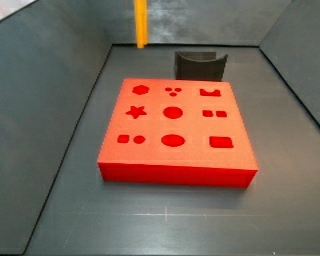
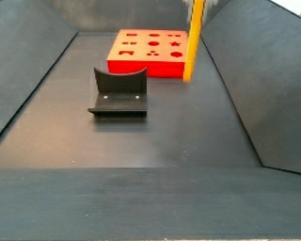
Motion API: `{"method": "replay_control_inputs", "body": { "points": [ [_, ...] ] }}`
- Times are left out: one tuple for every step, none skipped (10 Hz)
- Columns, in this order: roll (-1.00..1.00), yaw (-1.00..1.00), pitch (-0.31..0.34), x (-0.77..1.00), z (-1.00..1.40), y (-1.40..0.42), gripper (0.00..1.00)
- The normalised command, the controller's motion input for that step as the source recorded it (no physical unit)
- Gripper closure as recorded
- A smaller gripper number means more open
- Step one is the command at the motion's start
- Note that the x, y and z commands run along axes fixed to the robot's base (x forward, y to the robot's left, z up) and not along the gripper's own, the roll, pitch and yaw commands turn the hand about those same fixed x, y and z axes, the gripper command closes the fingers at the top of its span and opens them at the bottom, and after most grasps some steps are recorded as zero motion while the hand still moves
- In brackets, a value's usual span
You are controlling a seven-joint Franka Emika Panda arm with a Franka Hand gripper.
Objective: Pick up the square-circle object. Move up. Rotate the square-circle object. Move to above the board. Insert the square-circle object.
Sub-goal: Rotate the square-circle object.
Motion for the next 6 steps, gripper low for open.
{"method": "replay_control_inputs", "body": {
  "points": [
    [0.02, 0.02, -0.002, -0.05, 0.43, -0.16, 1.0],
    [0.01, 0.02, 0.03, -0.02, 0.23, -0.02, 1.0],
    [0.07, 0.37, 0.115, 0.0, 0.0, 0.0, 1.0],
    [0.07, 0.33, 0.112, 0.02, -0.03, 0.0, 1.0],
    [0.07, 0.26, 0.103, 0.02, -0.02, 0.0, 1.0],
    [0.06, 0.72, 0.095, 0.04, 0.0, -0.01, 1.0]
  ]
}}
